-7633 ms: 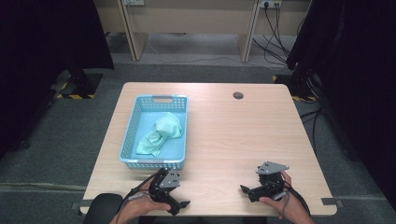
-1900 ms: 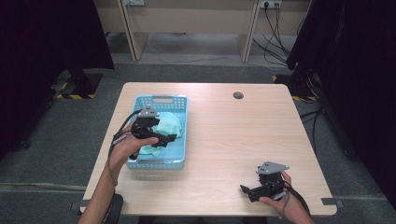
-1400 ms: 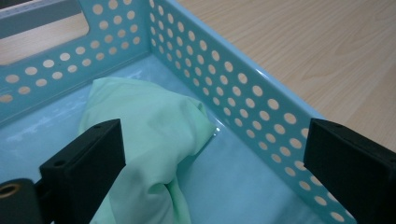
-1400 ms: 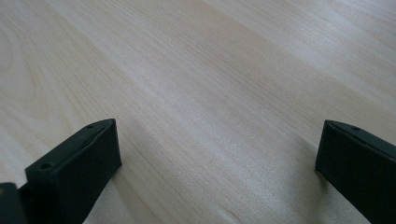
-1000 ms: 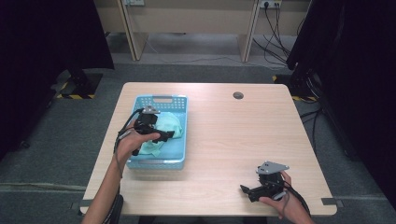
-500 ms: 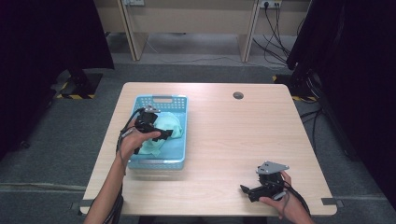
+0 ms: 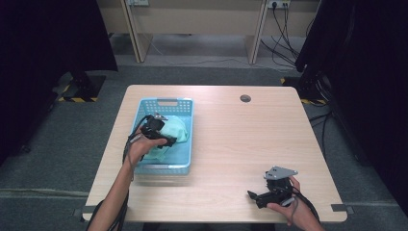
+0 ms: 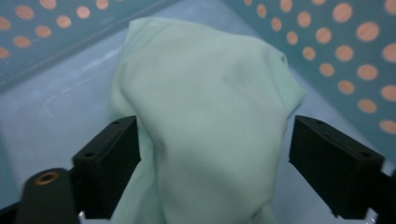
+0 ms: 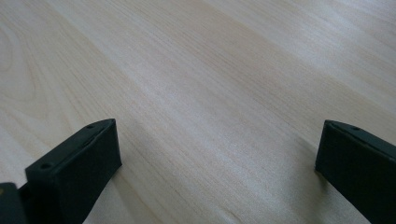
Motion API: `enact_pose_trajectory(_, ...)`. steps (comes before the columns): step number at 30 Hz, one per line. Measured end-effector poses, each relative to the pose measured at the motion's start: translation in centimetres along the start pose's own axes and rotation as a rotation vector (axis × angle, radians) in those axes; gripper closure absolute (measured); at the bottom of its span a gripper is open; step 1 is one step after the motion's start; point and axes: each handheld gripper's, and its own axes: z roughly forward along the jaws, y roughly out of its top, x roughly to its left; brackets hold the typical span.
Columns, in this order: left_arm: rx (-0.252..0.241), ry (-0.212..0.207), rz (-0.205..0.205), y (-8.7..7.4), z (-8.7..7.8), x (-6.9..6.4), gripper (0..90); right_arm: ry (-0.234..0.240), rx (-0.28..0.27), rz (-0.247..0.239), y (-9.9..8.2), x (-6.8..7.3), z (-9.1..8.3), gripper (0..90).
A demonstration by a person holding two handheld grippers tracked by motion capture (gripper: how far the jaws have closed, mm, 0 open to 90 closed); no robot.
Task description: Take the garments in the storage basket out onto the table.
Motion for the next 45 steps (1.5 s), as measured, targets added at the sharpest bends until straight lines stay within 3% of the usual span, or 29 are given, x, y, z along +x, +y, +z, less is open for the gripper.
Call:
enact_pose_trajectory(1, 0.0, 0.0, 0.0, 0.0, 0.0, 0.0, 29.7, 0.0, 0.0, 0.0, 0.0, 0.0, 0.0, 0.3)
enact_pose_trajectory(4, 0.0, 0.007, -0.003, -0.2, 0.3, 0.2, 29.7, 0.0, 0.0, 0.0, 0.0, 0.0, 0.0, 0.3)
enact_pose_trajectory(5, 0.0, 0.007, -0.003, -0.2, 0.3, 0.2, 39.5, 0.0, 0.0, 0.0, 0.0, 0.0, 0.0, 0.3)
enact_pose_trajectory(6, 0.0, 0.007, -0.003, -0.2, 0.3, 0.2, 39.5, 0.0, 0.0, 0.0, 0.0, 0.0, 0.0, 0.3)
enact_pose_trajectory(7, -0.005, 0.005, 0.04, -0.2, 0.0, 0.2, 39.5, 0.0, 0.0, 0.0, 0.0, 0.0, 0.0, 0.3)
enact_pose_trajectory(8, -0.005, 0.005, 0.04, -0.2, 0.0, 0.2, 55.0, 0.0, 0.0, 0.0, 0.0, 0.0, 0.0, 0.3)
enact_pose_trajectory(9, -0.009, 0.002, 0.068, -0.2, 0.0, 0.0, 55.0, 0.0, 0.0, 0.0, 0.0, 0.0, 0.0, 0.3)
enact_pose_trajectory(10, -0.009, 0.002, 0.068, -0.2, 0.0, 0.0, 64.2, 0.0, 0.0, 0.0, 0.0, 0.0, 0.0, 0.3)
enact_pose_trajectory(12, -0.009, 0.0, 0.087, -0.2, 0.0, 0.0, 64.2, 0.0, 0.0, 0.0, 0.0, 0.0, 0.0, 0.3)
enact_pose_trajectory(13, -0.009, 0.0, 0.087, -0.2, 0.0, 0.0, 69.2, 0.0, 0.0, 0.0, 0.0, 0.0, 0.0, 0.3)
enact_pose_trajectory(22, -0.051, -0.024, 0.066, 0.0, -0.8, 0.3, 72.0, 0.0, 0.0, 0.0, 0.0, 0.0, 0.0, 0.3)
enact_pose_trajectory(25, -0.092, -0.036, 0.06, 0.3, -2.0, 0.5, 72.0, 0.0, 0.0, 0.0, 0.0, 0.0, 0.0, 0.3)
enact_pose_trajectory(27, -0.092, -0.036, 0.06, 0.3, -2.0, 0.5, 72.1, 0.0, 0.0, 0.0, 0.0, 0.0, 0.0, 0.3)
enact_pose_trajectory(37, -0.174, -0.054, 0.072, 1.3, -5.0, 0.3, 72.0, 0.0, 0.0, 0.0, 0.0, 0.0, 0.0, 0.3)
enact_pose_trajectory(45, -0.196, -0.057, 0.086, 1.6, -6.4, 0.0, 72.0, 0.0, 0.0, 0.0, 0.0, 0.0, 0.0, 0.3)
